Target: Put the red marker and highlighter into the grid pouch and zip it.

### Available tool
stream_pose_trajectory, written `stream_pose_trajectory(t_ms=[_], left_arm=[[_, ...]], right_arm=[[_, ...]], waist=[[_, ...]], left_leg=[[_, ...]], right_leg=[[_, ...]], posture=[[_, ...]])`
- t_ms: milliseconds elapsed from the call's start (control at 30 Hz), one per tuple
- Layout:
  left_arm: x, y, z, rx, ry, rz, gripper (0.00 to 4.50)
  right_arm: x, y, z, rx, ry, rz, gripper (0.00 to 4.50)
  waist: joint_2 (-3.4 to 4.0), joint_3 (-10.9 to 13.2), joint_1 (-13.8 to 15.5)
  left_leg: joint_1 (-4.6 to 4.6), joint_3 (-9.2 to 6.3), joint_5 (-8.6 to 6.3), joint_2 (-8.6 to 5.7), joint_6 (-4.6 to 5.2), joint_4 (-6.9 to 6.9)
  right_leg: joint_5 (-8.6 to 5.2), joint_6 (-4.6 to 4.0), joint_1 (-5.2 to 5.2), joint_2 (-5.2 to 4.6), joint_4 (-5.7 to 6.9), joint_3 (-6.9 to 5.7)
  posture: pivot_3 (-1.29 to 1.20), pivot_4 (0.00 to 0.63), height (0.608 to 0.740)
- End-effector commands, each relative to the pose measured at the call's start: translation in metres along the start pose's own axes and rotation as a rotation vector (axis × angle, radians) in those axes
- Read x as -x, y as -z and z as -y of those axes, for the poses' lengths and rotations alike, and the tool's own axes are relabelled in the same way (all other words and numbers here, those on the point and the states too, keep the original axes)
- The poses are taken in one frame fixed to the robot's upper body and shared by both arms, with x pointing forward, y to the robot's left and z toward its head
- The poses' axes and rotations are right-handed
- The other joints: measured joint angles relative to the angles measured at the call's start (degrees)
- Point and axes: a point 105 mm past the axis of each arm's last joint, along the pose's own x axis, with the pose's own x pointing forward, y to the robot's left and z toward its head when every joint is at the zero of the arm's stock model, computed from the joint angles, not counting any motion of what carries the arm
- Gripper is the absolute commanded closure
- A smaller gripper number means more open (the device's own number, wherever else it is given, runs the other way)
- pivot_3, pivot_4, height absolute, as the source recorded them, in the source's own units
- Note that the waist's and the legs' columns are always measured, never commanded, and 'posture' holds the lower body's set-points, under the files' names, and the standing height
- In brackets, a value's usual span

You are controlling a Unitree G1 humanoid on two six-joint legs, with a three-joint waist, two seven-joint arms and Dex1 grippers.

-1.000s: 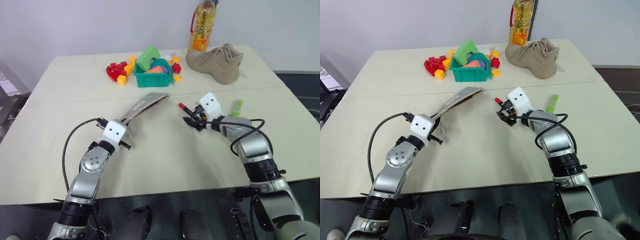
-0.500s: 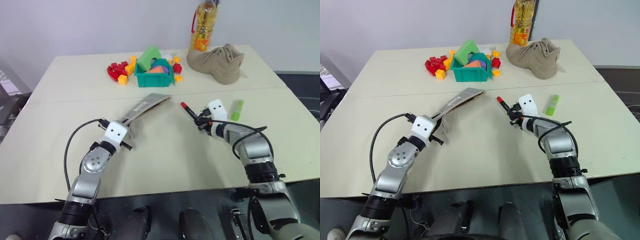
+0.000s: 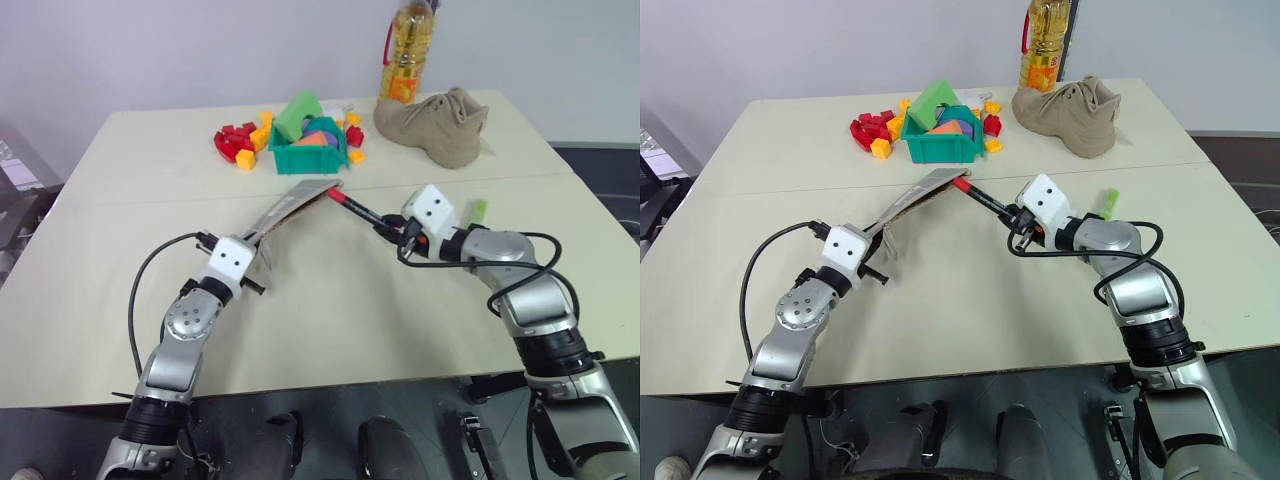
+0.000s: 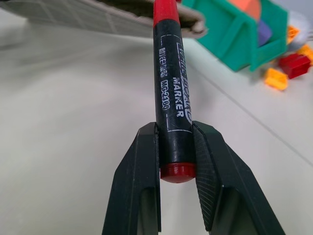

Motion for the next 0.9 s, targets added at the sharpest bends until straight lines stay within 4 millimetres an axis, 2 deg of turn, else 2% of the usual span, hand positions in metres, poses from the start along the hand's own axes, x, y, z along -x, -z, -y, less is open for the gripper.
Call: stream_pose_trajectory(t_ms=[33,233,367,500,600,700,767,900], left_arm=[[-0.002,-0.014,-0.003,-0.008,0.000,0.060,4.50],[0.000,-0.019,0.007,-0.057,0.065,0.088,4.50],[0.001,-0.022,0.010,-0.073,0.090,0.109,4.50],[0.007,-0.027,0.026,-0.148,0.228,0.153,4.50],[0.011,-0.026,0.033,-0.172,0.299,0.160,4.50],[0.017,-0.024,0.042,-0.174,0.388,0.164,4.50],[0.019,-0.023,0.042,-0.181,0.407,0.162,4.50],[0.017,-0.020,0.034,-0.181,0.372,0.144,4.50]], right_arm=[[0.003,-0.015,0.001,0.078,0.006,0.039,4.10],[0.001,-0.015,-0.001,0.121,-0.005,0.017,4.10],[0.001,-0.016,-0.004,0.211,-0.028,-0.003,4.10],[0.002,-0.024,-0.013,0.521,-0.101,-0.021,4.10],[0.000,-0.031,-0.018,0.611,-0.136,0.008,4.10],[-0.006,-0.045,-0.031,0.712,-0.188,0.059,4.10],[-0.008,-0.043,-0.033,0.731,-0.211,0.047,4.10],[-0.008,-0.043,-0.022,0.694,-0.161,0.035,2.08]], waist=[[0.00,0.00,0.01],[0.00,0.00,0.00],[0.00,0.00,0.01],[0.00,0.01,-0.01],[-0.01,0.01,-0.06],[-0.02,0.02,-0.23],[-0.01,0.02,-0.17],[-0.06,0.04,0.17]], left_leg=[[0.00,0.00,0.00,0.00,0.00,0.00],[0.00,0.00,0.00,0.00,0.00,0.00],[0.00,0.00,0.00,0.00,0.00,0.00],[0.00,0.02,0.00,0.00,0.00,0.00],[0.00,0.02,0.00,0.01,0.00,0.00],[0.00,0.02,0.00,0.01,0.00,-0.01],[0.00,0.02,0.00,0.02,0.00,-0.01],[0.00,-0.01,0.00,0.00,0.00,0.01]], right_leg=[[0.00,0.00,0.00,0.00,0.00,0.00],[0.00,0.00,0.00,0.00,0.00,0.00],[0.00,0.00,-0.01,0.00,0.00,0.00],[0.00,0.00,-0.02,0.00,0.00,0.00],[0.00,0.00,-0.01,0.00,-0.02,0.00],[0.00,0.00,-0.02,0.00,-0.02,0.00],[0.00,0.00,-0.03,0.01,-0.02,0.00],[0.00,0.00,0.03,0.00,-0.06,0.00]], posture=[[0.00,0.150,0.740],[0.00,0.150,0.740],[0.00,0.150,0.740],[0.00,0.150,0.740],[0.00,0.150,0.740],[0.00,0.150,0.740],[0.00,0.150,0.740],[0.00,0.150,0.740]])
